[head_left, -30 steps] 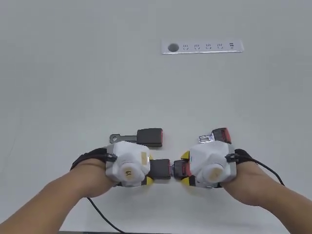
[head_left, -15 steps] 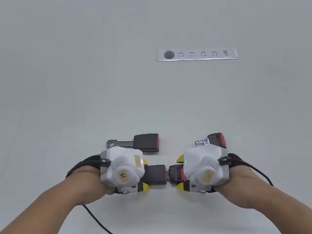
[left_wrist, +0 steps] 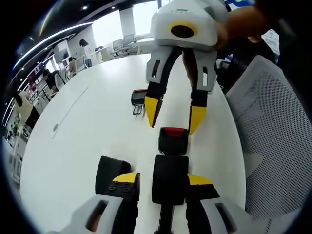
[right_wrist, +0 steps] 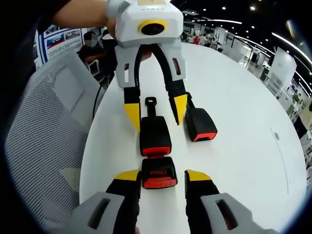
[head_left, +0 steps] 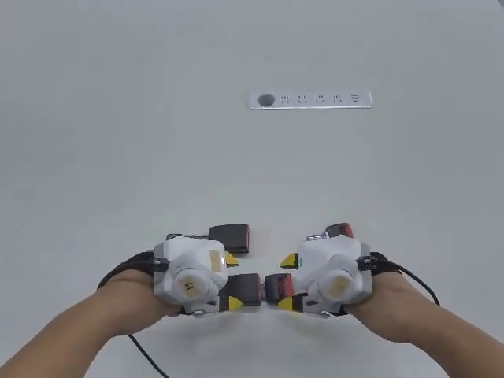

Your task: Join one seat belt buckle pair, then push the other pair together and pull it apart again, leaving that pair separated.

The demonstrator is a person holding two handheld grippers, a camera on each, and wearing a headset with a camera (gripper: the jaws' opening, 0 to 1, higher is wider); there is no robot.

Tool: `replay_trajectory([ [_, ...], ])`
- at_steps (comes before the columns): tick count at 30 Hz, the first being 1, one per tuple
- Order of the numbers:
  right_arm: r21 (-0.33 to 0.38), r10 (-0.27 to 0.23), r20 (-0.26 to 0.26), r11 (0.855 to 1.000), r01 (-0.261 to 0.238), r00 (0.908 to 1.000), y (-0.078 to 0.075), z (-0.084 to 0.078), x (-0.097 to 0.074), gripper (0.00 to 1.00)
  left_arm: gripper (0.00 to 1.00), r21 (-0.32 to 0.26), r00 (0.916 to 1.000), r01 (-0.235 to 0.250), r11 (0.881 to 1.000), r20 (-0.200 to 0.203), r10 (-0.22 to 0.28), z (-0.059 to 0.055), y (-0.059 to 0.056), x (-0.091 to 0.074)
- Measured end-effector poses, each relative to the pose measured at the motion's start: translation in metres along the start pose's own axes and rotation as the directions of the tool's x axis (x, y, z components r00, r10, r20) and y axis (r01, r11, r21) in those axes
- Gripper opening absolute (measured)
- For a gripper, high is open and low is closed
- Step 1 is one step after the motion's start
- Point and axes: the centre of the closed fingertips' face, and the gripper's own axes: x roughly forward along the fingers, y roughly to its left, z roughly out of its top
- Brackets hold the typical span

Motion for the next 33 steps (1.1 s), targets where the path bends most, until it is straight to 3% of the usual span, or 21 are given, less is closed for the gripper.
replay_trajectory([
  [10,0.016,-0.046,0.002,0.999,0.046,0.9989,-0.026,-0.011,-0.016,0.31,0.38,-0.003,0.9998,-0.017,1.0,0.008,0.017,0.006,0.017,-0.003],
  [16,0.02,-0.061,-0.017,0.998,0.062,0.998,-0.04,-0.022,-0.024,0.31,0.38,-0.013,0.9993,-0.036,0.999,0.012,0.036,0.006,0.032,-0.005],
  [33,0.022,-0.089,-0.073,0.996,0.091,0.9933,-0.075,-0.055,-0.034,0.31,0.4,-0.012,0.9984,-0.055,0.998,-0.017,0.055,-0.007,0.068,-0.003],
])
